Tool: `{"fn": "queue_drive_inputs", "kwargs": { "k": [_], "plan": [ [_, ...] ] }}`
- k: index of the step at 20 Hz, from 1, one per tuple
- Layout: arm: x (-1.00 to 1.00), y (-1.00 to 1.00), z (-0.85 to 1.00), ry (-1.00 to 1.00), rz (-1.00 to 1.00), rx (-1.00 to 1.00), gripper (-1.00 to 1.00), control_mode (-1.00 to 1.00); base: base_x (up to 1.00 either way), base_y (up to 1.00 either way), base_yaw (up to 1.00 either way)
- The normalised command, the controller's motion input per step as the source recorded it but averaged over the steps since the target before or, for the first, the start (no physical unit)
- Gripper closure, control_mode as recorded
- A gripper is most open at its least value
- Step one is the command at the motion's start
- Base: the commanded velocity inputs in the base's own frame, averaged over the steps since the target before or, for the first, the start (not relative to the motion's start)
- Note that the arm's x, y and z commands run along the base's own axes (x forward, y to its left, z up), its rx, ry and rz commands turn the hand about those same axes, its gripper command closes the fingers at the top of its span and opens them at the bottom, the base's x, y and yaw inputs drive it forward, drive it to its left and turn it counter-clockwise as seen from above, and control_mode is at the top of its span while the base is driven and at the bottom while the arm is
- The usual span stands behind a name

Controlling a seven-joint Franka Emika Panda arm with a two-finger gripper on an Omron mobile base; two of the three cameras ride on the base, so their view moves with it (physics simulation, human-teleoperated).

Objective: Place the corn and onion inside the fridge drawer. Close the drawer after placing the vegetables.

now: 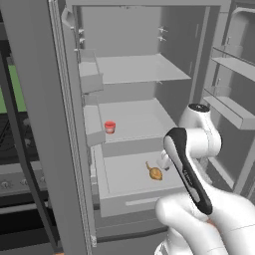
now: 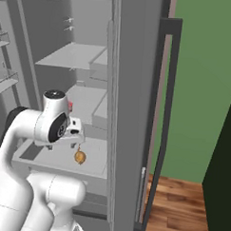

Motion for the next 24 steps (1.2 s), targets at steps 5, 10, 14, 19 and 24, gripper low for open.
{"fn": "queue_drive_inputs", "kwargs": {
  "k": [5, 10, 14, 19, 24],
  "plan": [
    [0.0, 0.02, -0.02, 0.0, 0.0, -0.02, -1.0, -1.0, 0.0, 0.0, 0.0],
    [-0.11, 0.1, -0.06, 0.0, 0.0, -0.05, -1.0, 1.0, -0.14, 0.0, 0.0],
    [0.0, 0.0, 0.0, 0.0, 0.0, 0.0, -1.0, 1.0, -0.99, 0.0, 0.0],
    [0.0, 0.0, 0.0, 0.0, 0.0, 0.0, -1.0, 1.0, -1.0, 0.03, 0.01],
    [0.0, 0.0, 0.0, 0.0, 0.0, 0.0, -1.0, 1.0, -1.0, 0.6, 0.07]
  ]
}}
